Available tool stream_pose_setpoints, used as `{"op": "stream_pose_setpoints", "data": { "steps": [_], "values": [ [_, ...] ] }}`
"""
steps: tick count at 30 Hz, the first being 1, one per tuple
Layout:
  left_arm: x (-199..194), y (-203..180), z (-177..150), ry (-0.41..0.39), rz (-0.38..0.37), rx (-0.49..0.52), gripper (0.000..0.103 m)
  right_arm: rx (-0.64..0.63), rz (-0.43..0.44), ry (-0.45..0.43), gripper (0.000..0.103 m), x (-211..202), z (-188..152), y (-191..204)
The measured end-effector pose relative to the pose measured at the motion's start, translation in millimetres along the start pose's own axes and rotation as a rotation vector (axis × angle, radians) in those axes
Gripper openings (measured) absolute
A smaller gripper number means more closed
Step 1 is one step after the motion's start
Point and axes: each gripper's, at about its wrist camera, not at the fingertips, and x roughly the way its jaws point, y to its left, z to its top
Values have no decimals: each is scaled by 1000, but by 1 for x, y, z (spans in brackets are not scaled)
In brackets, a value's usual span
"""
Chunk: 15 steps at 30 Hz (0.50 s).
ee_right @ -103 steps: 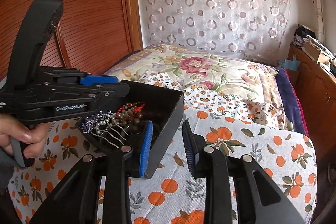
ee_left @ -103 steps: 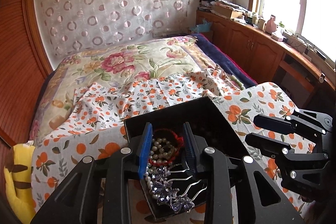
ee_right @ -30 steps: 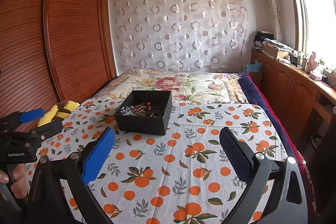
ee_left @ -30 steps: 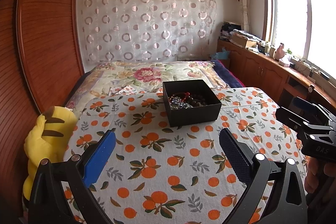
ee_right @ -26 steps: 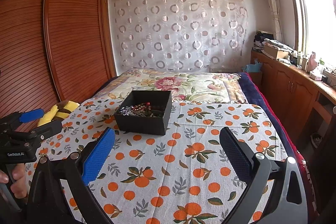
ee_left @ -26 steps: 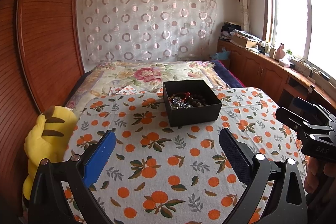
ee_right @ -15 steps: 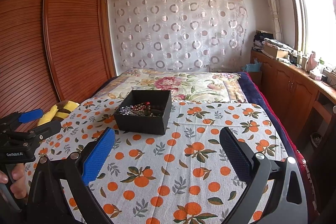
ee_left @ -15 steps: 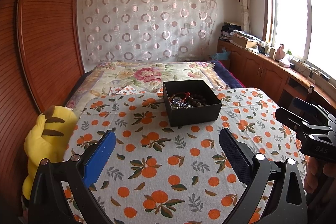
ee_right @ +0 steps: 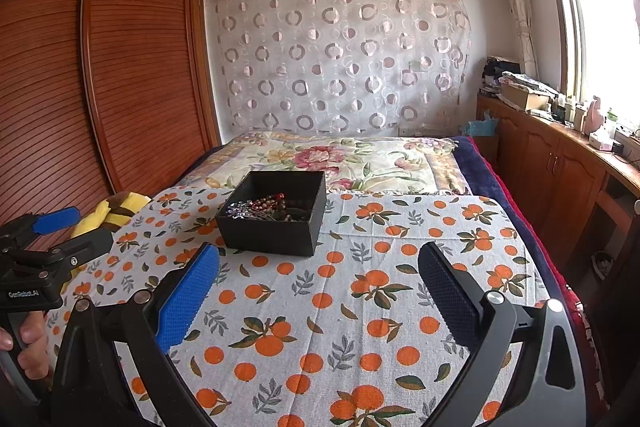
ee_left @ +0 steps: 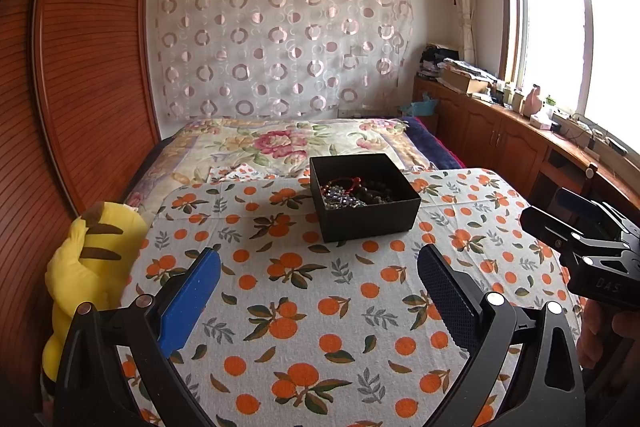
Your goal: Organize jewelry
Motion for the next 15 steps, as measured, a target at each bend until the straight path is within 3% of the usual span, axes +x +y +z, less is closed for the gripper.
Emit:
{"op": "stream_pose_setpoints", "data": {
  "steps": [15],
  "values": [
    [-1, 0, 0, -7, -3, -5, 95, 1, 0, 0, 100, 0, 0, 0]
  ]
}}
